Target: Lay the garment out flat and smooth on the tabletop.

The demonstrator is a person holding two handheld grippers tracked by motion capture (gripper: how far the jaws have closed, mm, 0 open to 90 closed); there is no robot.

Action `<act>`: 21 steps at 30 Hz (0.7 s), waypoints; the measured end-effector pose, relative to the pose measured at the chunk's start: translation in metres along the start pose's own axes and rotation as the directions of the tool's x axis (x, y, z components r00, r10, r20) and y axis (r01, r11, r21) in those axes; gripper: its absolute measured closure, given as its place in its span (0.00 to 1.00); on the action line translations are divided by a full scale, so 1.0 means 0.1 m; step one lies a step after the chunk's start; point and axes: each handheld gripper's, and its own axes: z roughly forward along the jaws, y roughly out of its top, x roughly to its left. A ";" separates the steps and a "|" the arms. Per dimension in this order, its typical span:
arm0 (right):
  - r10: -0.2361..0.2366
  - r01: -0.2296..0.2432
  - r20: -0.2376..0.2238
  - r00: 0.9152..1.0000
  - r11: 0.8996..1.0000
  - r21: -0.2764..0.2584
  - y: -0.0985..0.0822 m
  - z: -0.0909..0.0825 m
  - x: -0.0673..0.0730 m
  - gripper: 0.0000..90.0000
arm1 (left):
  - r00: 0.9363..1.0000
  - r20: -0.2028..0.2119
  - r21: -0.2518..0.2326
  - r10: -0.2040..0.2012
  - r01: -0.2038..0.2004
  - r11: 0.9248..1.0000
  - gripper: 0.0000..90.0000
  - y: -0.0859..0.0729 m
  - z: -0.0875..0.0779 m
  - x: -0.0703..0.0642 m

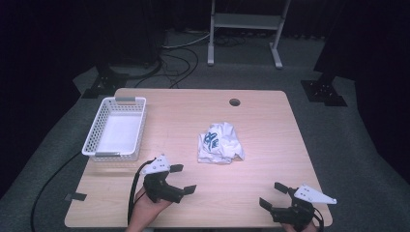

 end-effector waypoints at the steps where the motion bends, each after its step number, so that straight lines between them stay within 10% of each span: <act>1: 0.001 -0.001 -0.003 1.000 1.000 0.005 0.00 0.00 0.00 0.12 | 1.000 -0.001 -0.001 0.001 -0.001 1.000 0.08 0.00 0.00 0.00; 21: -0.040 0.041 -0.040 0.998 0.999 0.024 0.17 0.18 0.07 0.12 | 1.000 -0.017 -0.011 -0.002 0.002 1.000 0.08 -0.01 -0.09 0.01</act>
